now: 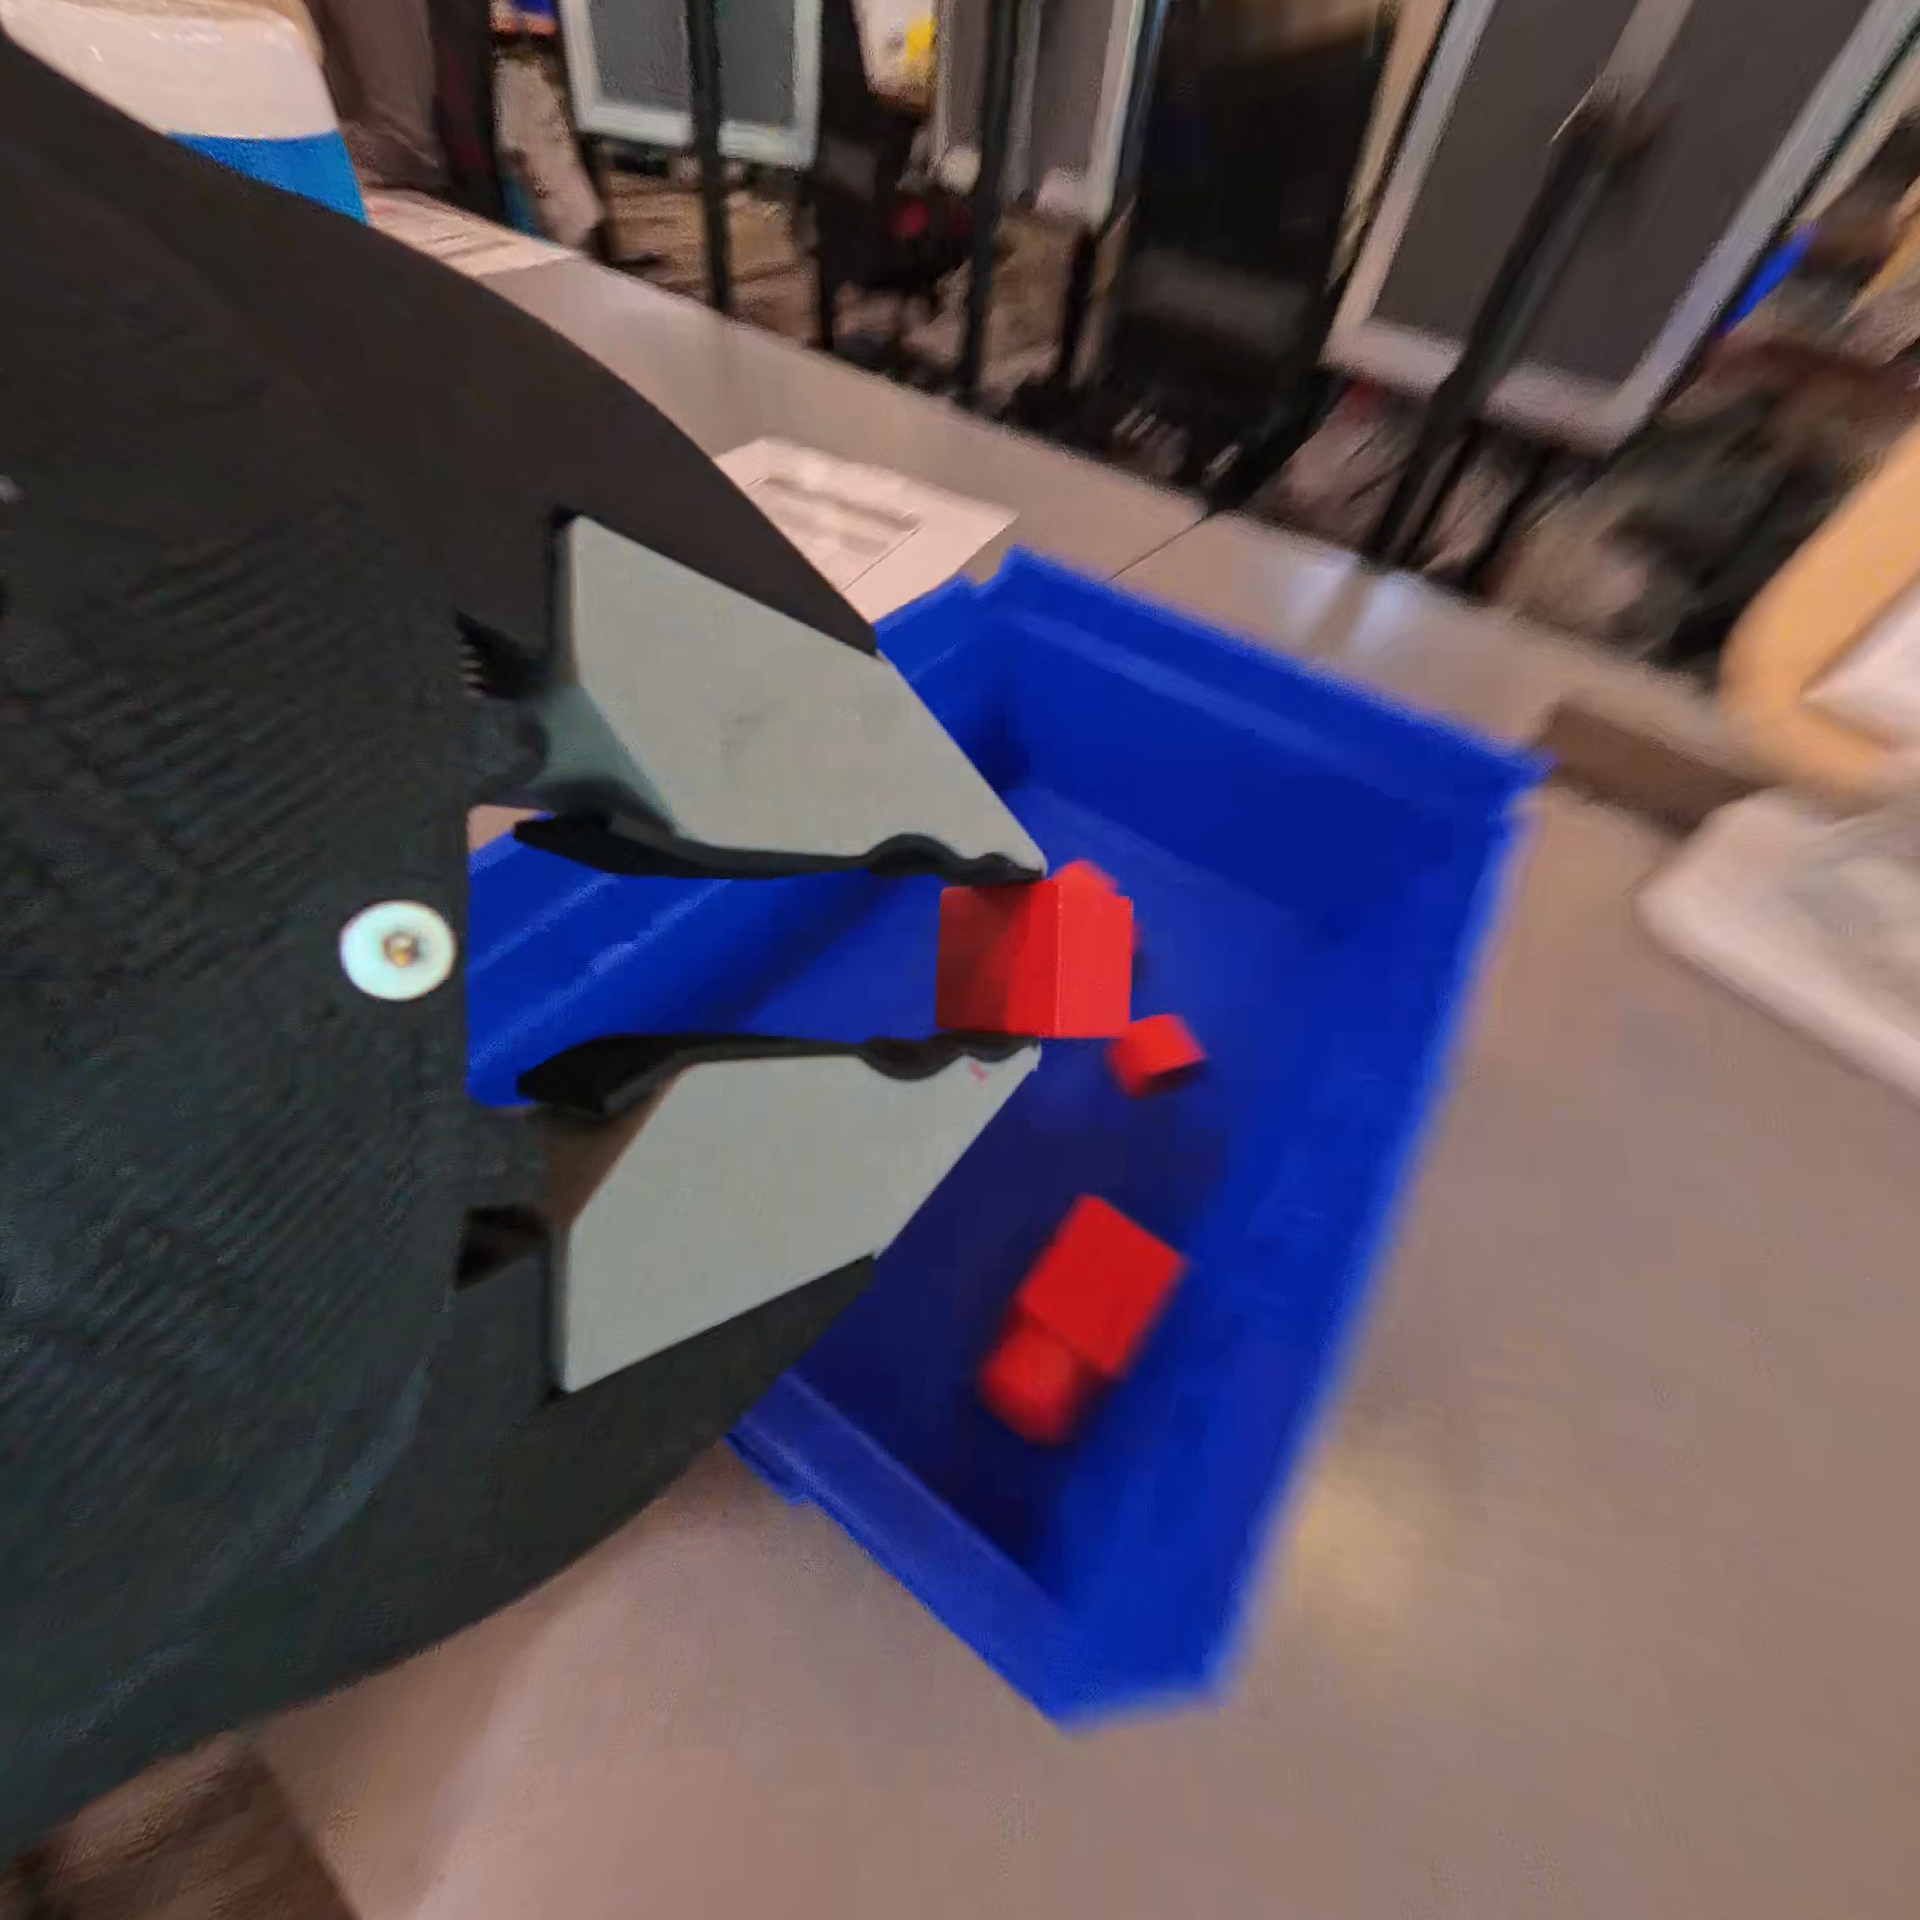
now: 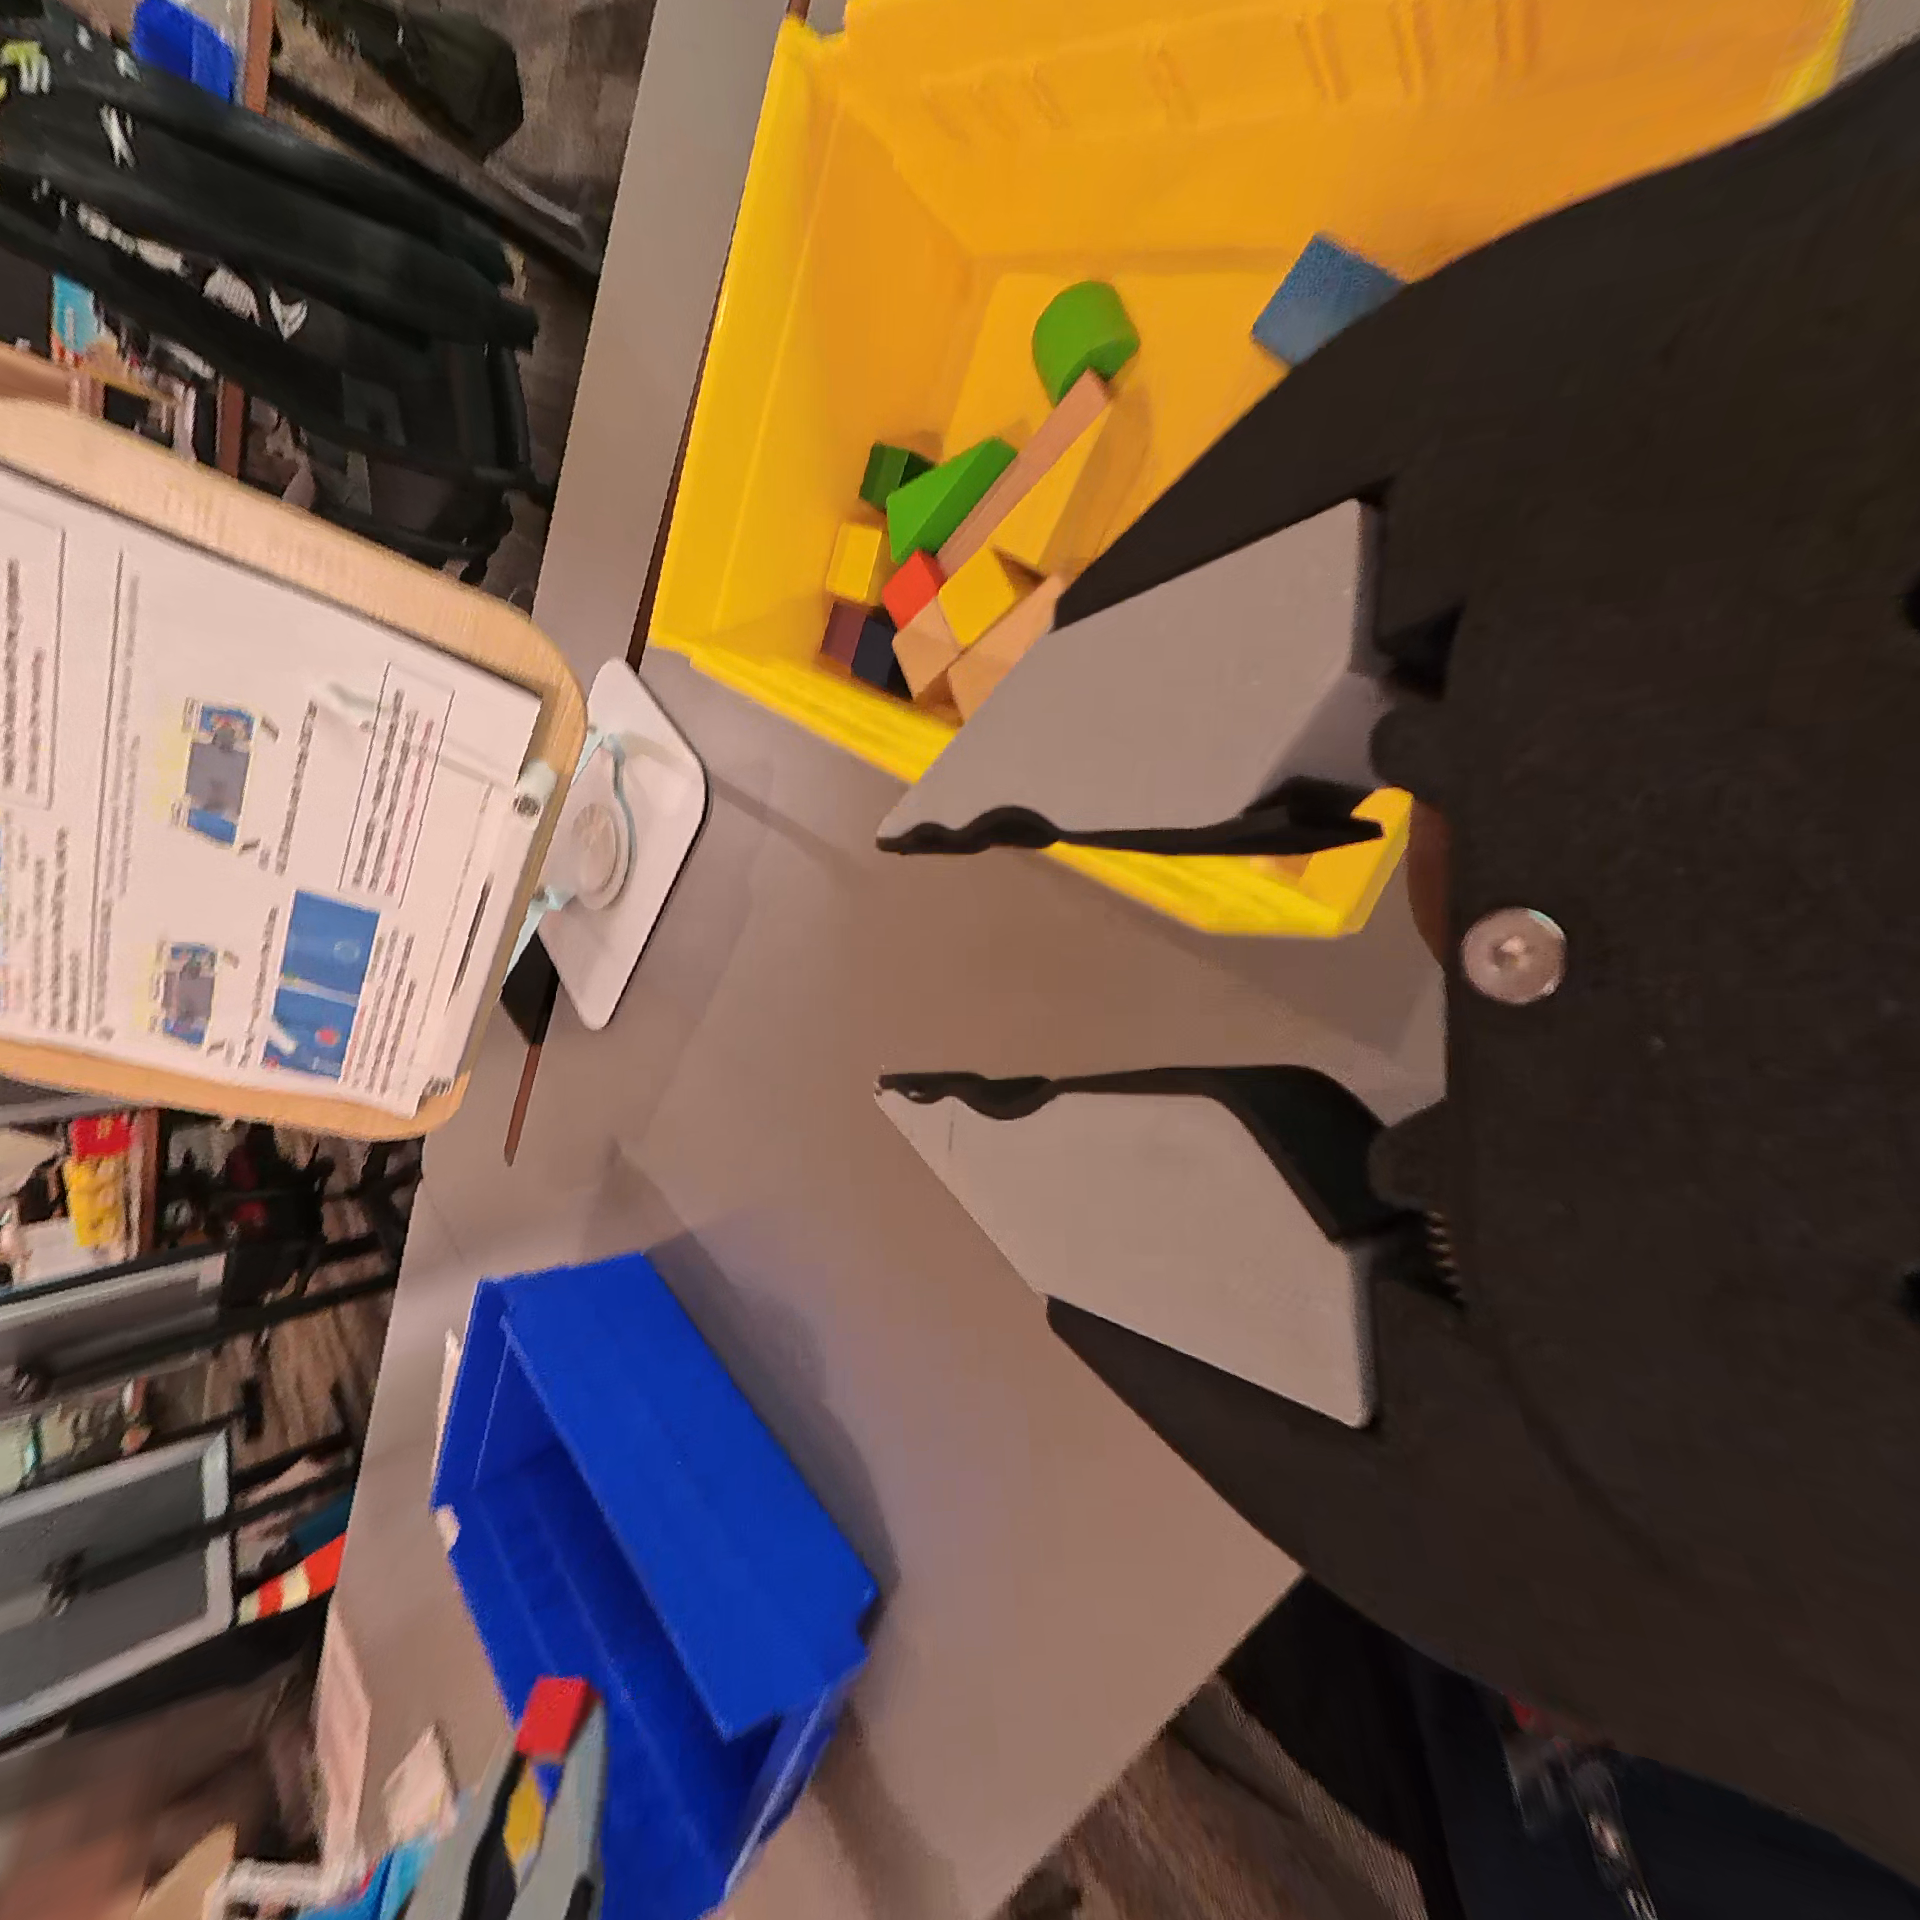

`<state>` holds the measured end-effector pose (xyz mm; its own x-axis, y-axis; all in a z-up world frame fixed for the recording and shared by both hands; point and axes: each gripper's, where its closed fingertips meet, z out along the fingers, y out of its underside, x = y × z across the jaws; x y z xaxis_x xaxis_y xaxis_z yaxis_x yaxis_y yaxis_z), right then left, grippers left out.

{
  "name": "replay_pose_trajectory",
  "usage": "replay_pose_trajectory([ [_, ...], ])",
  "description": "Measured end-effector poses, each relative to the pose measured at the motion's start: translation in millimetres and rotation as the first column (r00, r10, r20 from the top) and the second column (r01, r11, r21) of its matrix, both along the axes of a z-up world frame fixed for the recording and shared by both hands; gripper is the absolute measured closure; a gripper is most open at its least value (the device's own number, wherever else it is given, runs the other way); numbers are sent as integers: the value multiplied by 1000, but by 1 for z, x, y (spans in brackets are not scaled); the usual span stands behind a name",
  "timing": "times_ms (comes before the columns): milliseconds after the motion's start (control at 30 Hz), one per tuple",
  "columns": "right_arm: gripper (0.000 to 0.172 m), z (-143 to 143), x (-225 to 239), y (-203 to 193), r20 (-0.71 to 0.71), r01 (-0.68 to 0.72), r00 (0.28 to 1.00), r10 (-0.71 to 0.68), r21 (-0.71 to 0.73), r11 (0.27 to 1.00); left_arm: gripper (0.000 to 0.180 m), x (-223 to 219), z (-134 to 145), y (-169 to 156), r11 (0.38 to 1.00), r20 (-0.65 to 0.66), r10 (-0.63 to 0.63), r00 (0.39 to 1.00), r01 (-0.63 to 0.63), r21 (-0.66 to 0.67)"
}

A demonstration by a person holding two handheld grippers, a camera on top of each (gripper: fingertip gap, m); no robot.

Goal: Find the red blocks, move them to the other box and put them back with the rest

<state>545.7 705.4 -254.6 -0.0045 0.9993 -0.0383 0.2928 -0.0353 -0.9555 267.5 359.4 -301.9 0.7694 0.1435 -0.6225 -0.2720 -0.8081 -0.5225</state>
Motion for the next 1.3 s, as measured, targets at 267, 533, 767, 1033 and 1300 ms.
replay_pose_trajectory([
  [267,128,14,-9,-144,-121,-505,863,491,-237,830,155,203,53,81,748,-343,-514,786,606,270],
  [533,123,11,15,-249,-194,-779,588,785,-396,485,155,303,60,106,509,-386,-716,582,813,281],
  [767,146,8,19,-258,-234,-787,518,823,-508,351,155,300,48,115,542,-359,-714,602,799,262],
  [1033,146,36,2,-163,-211,-597,802,559,-263,758,180,254,68,99,653,-360,-580,731,682,330],
  [1300,132,-2,-6,133,-158,432,893,-421,41,901,180,193,72,92,788,-183,-383,905,424,446],
])
